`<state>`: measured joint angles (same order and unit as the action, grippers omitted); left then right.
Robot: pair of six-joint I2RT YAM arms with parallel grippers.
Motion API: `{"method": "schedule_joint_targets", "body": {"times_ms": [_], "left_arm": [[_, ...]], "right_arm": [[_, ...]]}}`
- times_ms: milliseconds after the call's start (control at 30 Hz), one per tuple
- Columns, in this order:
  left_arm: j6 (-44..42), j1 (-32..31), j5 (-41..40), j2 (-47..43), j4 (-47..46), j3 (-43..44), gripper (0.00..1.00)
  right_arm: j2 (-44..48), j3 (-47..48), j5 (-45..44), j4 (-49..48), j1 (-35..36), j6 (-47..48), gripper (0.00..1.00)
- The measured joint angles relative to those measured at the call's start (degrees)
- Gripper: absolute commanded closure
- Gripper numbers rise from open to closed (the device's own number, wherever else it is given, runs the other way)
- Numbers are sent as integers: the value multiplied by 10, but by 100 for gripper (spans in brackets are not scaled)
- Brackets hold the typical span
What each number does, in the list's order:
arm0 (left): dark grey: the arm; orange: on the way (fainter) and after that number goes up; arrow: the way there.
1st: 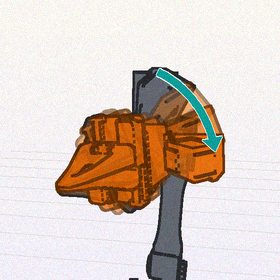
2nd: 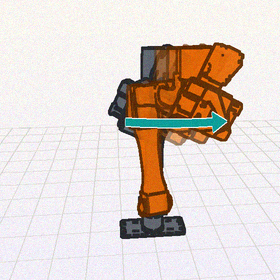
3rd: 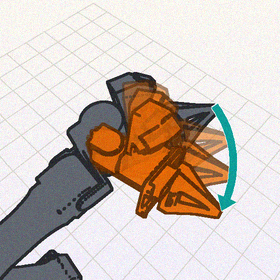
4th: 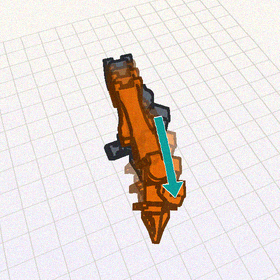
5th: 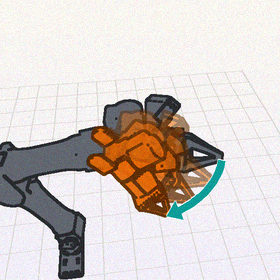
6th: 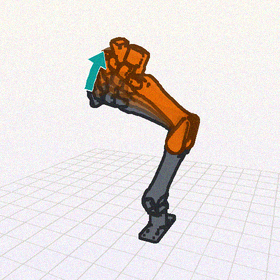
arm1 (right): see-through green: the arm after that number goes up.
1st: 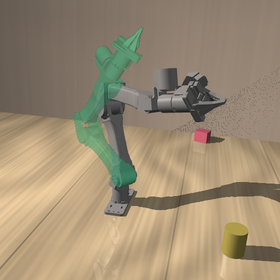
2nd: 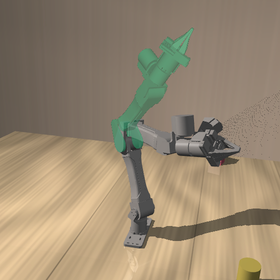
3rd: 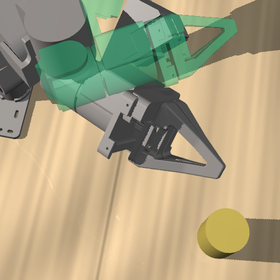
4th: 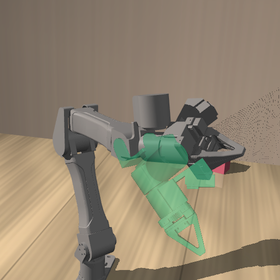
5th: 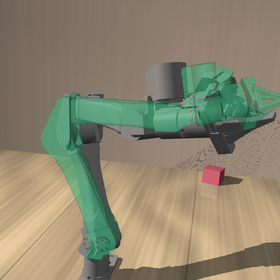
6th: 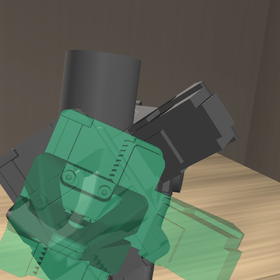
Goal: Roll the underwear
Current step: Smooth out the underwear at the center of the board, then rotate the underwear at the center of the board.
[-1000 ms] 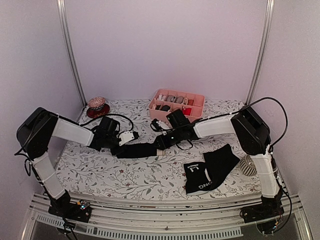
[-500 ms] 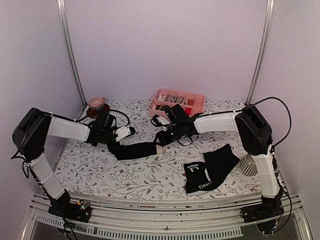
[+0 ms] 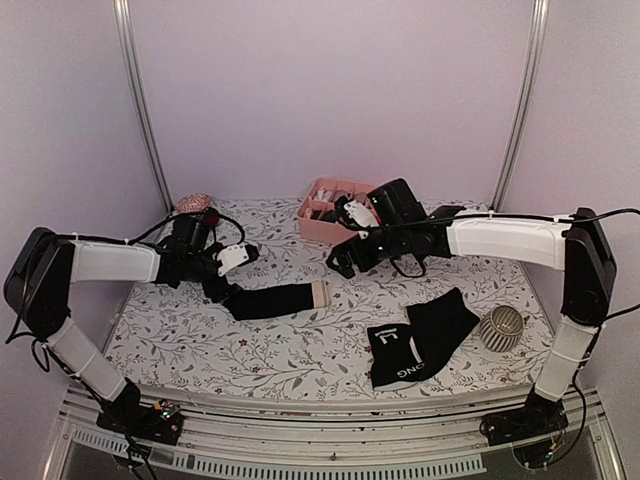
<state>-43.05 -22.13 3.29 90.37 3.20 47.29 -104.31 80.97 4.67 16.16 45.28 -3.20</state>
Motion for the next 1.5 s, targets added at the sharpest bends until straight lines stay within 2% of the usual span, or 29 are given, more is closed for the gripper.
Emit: {"method": "schedule_joint_targets", "body": {"times_ms": [133, 233, 367, 600, 833, 1200, 1300, 1367, 1400, 1500], "left_arm": [[-15, -8, 26, -21, 21, -18, 24], [-21, -20, 31, -34, 23, -24, 33], [-24, -35, 24, -22, 23, -24, 37], [-21, -37, -17, 3, 24, -43, 41], [-19, -43, -7, 3, 55, -47, 40], [1, -116, 9, 27, 77, -30, 32], [14, -136, 14, 44, 83, -10, 23], [26, -157, 24, 64, 93, 14, 6], [31, -172, 32, 74, 101, 30, 2], [47, -216, 68, 100, 137, 71, 1]], "right_arm": [[21, -86, -20, -8, 1, -5, 1], [33, -151, -29, -14, 1, -9, 1], [68, -220, -36, -29, 1, -15, 1], [117, -253, -40, -72, 1, -22, 1], [121, -261, -44, -90, 2, -22, 1], [120, -268, -61, -103, 2, -21, 1], [119, -269, -63, -103, 2, -21, 1], [116, -269, -67, -106, 2, -19, 1], [112, -269, -72, -107, 2, -17, 1], [97, -269, -90, -111, 2, -12, 1]]}}
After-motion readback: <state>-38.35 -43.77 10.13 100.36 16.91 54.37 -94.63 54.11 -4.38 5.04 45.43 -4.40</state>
